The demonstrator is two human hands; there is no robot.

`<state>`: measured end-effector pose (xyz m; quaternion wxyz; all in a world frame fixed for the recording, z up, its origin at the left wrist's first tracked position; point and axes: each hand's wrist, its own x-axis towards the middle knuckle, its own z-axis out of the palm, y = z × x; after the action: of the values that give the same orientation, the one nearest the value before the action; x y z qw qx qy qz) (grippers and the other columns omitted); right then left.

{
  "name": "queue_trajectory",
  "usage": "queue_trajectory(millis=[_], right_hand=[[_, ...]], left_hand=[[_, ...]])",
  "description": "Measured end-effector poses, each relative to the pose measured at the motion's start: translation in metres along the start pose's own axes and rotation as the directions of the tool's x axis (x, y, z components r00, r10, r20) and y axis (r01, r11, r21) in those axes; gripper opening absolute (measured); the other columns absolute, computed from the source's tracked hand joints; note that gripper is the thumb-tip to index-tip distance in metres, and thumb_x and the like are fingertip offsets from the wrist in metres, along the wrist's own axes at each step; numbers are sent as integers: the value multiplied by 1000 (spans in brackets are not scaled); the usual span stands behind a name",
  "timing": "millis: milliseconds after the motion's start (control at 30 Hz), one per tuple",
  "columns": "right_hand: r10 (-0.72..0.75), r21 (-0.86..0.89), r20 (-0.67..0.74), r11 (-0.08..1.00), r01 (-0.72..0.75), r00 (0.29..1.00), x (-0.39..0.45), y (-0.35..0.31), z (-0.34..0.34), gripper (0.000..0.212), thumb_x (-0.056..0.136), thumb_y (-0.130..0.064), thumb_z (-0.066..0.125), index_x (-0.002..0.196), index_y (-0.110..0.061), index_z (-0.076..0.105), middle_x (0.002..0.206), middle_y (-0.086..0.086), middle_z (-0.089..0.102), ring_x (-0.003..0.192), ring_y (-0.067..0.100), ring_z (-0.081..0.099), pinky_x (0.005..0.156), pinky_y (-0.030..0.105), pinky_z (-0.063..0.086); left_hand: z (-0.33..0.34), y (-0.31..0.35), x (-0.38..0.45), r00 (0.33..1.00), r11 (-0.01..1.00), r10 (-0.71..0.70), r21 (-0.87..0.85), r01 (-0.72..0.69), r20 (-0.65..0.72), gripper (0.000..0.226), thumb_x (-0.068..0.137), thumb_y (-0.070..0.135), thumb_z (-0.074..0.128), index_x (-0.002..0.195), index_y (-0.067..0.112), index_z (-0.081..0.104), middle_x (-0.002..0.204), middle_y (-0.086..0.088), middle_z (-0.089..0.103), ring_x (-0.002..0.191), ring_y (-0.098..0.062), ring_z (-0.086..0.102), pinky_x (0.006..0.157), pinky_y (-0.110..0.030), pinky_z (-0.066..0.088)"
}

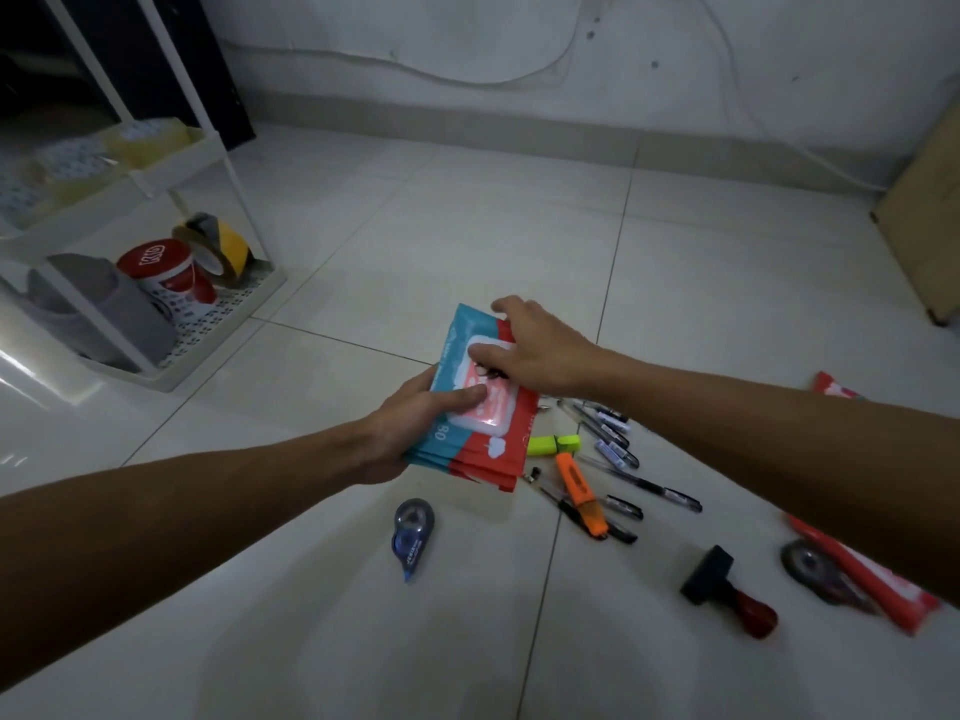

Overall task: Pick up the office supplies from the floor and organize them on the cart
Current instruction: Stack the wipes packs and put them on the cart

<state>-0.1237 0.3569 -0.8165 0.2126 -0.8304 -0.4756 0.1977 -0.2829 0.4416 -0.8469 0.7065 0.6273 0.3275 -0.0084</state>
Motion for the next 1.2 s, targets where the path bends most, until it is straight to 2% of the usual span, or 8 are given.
queue_trajectory(millis=[333, 433, 533, 700, 767, 900, 1033, 1200], right_hand=[[64, -15, 179, 998, -63, 982, -48, 26, -31, 44, 102, -44, 41, 116, -8, 59, 112, 9, 66, 98, 23, 63, 88, 38, 52], [230, 42, 22, 972, -231, 973, -58, 76, -71, 52, 105, -46, 32, 120, -3, 59, 124, 13, 62, 111, 27, 58, 92, 33, 43], [460, -158, -87, 869, -468, 884, -77, 154, -103, 50, 103, -42, 41, 125, 0, 57, 129, 18, 60, 115, 33, 56, 91, 34, 43], [736, -519, 203, 640, -566, 646, -138, 241, -100, 36, 100, -31, 54, 113, 1, 60, 80, 7, 55, 65, 18, 53, 57, 24, 49], [805, -668, 259, 549, -503, 534, -161, 265, -86, 48, 97, -38, 59, 126, 0, 57, 95, 7, 61, 76, 18, 57, 71, 26, 50], [839, -659, 258, 515, -548, 478, -194, 309, -62, 76, 88, -51, 66, 145, -9, 36, 139, 10, 54, 119, 22, 56, 93, 29, 45], [818, -527, 201, 555, -644, 540, -208, 339, -48, 103, 78, -54, 76, 152, -14, 18, 146, 11, 43, 126, 25, 50, 102, 38, 46], [818, -442, 290, 575, -689, 497, -205, 351, -58, 91, 68, -58, 82, 139, -17, 43, 131, 4, 57, 115, 20, 57, 99, 35, 48]], left_hand=[[55, -5, 12, 998, 1000, 13, 18, -14, 61, 38, 85, 30, 73, 119, 17, 61, 100, -9, 76, 91, -30, 74, 81, -43, 60], [87, 3, 24, 994, 998, 16, -62, -9, 110, 35, 88, 21, 70, 121, 13, 63, 104, -11, 76, 88, -29, 74, 71, -41, 62], [115, 9, 35, 988, 997, 34, -76, -22, 153, 34, 88, 21, 71, 121, 17, 62, 106, -9, 75, 89, -27, 74, 72, -43, 61], [138, 3, 47, 976, 998, -11, -56, 24, 218, 40, 85, 26, 74, 123, 19, 62, 107, -7, 75, 95, -30, 73, 87, -53, 57], [143, -3, 50, 975, 998, -25, -49, 36, 222, 39, 85, 24, 74, 122, 17, 63, 105, -7, 76, 93, -30, 74, 85, -52, 58], [145, -19, 61, 986, 1000, -17, 26, 12, 164, 39, 84, 25, 75, 121, 19, 63, 104, -6, 76, 92, -30, 74, 85, -56, 57], [150, -25, 70, 997, 998, 9, 69, -14, 76, 40, 85, 24, 75, 122, 21, 62, 106, -4, 75, 89, -25, 75, 81, -51, 60], [156, -19, 76, 986, 994, -109, 9, 109, 128, 45, 82, 25, 77, 124, 19, 62, 106, -7, 76, 93, -30, 74, 84, -54, 58]])
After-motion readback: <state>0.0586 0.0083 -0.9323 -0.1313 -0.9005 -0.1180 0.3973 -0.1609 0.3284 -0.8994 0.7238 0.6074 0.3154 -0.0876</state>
